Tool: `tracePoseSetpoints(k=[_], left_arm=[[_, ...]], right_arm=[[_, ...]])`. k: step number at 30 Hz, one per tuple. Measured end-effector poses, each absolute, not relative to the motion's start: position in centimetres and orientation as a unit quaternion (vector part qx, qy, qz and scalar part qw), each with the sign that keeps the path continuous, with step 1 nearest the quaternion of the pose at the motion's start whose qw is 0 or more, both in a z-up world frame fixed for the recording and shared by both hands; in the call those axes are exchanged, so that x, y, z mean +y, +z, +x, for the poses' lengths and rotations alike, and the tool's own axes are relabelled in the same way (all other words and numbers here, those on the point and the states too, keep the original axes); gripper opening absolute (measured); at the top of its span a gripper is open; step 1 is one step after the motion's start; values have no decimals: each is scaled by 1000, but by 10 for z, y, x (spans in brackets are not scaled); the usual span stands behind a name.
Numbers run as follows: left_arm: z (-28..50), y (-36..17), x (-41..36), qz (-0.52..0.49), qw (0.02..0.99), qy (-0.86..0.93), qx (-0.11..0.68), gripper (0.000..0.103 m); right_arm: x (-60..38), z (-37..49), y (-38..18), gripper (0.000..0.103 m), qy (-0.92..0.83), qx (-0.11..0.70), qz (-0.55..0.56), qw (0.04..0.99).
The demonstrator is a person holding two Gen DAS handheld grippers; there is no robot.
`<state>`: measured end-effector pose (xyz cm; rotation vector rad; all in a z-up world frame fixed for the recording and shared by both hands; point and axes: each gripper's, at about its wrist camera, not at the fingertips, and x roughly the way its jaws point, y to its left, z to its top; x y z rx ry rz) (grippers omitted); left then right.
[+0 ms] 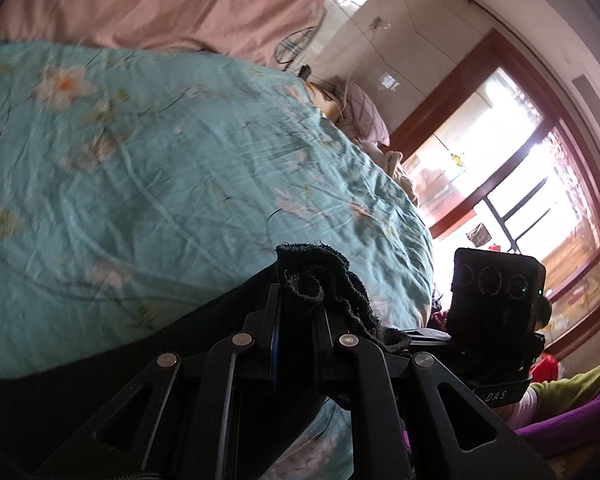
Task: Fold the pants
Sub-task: 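Lift the cuff end with both grippers and carry it toward the waistband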
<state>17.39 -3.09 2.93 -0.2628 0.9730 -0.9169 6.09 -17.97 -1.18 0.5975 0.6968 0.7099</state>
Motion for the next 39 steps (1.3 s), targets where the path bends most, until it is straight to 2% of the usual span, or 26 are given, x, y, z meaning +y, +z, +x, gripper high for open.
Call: tracePoseSetpoints(k=[15,23,24,34,39], left_arm=[[168,-15,4,-167,776,-380,474,11],[156,-24,24,-186,783,-346,481,11],[155,-24,27,-190,785,-339,482,11],[138,-28,69,-240,801,-263,482,31],[117,-24,87,-255,824,-190,469,32]], right_arm=[[-153,69,-33,18,323,377,230,837],[-130,63,-33,41,335,387,184,839],[-128,63,-34,41,337,389,181,838],[-117,60,-38,45,358,409,189,818],[-112,55,-32,47,378,406,196,809]])
